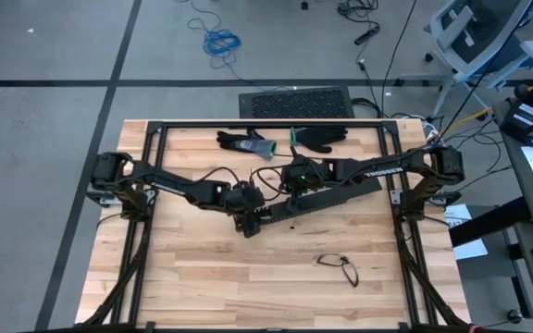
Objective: Ziptie cables
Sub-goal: Close the black cable duct
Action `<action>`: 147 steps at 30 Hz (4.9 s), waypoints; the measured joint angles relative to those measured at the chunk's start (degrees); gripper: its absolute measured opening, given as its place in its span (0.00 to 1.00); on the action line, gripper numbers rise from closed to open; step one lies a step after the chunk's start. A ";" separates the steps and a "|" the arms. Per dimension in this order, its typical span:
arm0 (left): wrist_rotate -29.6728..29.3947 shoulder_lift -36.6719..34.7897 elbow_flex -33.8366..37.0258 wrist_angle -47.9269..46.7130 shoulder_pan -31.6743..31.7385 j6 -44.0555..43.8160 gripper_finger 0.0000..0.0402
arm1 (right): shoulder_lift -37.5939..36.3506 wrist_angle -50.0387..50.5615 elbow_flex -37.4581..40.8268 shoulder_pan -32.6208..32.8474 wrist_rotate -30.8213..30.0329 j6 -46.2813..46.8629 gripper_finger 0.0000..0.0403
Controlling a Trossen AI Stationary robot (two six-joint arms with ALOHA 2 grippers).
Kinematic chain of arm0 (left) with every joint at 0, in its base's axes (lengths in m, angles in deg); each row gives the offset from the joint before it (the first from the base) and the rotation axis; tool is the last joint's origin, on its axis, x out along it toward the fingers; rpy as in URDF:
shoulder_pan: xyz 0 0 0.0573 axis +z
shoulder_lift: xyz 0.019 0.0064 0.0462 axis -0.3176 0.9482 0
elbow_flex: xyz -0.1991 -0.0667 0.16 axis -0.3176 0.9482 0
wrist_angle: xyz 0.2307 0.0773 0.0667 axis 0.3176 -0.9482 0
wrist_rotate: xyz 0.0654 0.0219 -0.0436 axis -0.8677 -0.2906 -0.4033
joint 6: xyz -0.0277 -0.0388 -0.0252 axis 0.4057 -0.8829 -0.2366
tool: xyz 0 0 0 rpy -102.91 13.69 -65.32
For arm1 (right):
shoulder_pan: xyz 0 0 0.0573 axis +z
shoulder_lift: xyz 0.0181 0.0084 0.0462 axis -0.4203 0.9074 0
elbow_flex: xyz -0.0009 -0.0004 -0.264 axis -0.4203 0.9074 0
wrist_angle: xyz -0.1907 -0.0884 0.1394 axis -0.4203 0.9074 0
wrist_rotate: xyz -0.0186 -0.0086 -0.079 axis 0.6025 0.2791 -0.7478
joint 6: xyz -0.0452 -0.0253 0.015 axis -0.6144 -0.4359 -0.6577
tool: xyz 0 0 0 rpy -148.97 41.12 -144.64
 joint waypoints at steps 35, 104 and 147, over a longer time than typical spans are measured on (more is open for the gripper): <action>-0.43 4.66 0.02 2.39 -0.03 3.02 0.59 | -0.02 -0.32 0.00 -1.44 -0.04 -0.41 0.00; -1.46 4.66 0.00 3.11 -0.05 4.52 0.54 | 5.17 -6.81 0.47 4.84 1.26 8.88 0.00; -0.71 5.26 -0.07 9.77 -0.06 -1.64 0.99 | -0.46 0.45 0.02 1.01 -0.44 4.47 0.00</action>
